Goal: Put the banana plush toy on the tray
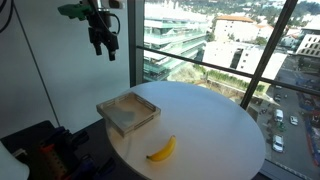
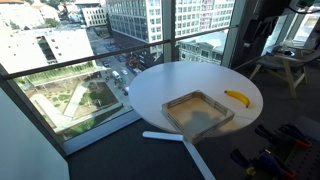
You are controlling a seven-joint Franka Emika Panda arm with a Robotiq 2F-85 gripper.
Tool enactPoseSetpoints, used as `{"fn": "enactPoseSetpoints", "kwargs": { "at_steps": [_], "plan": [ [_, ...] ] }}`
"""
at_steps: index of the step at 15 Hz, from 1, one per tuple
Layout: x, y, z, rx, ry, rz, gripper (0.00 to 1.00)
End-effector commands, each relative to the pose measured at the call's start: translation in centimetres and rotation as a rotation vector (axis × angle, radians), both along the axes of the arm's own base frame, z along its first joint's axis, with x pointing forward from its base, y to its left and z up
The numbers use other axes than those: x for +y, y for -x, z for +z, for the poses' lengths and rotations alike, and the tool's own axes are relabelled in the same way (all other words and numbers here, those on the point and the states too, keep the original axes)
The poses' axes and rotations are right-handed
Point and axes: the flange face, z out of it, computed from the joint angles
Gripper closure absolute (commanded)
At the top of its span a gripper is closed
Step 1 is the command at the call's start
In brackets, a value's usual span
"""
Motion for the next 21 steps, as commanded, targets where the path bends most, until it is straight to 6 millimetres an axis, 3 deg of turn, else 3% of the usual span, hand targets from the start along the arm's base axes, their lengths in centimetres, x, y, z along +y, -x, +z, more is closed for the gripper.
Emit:
{"fn": "enactPoseSetpoints", "kwargs": {
  "at_steps": [1,13,21],
  "plan": [
    [-1.2,-2.2,0.5,-0.006,0.006,-0.043,0.0],
    [-8.3,-6.1,0.6,-0.009,0.03,-0.248,0.0],
    [-11.1,-8.9,0.6,-0.015,0.027,-0.31,0.0]
  ]
}}
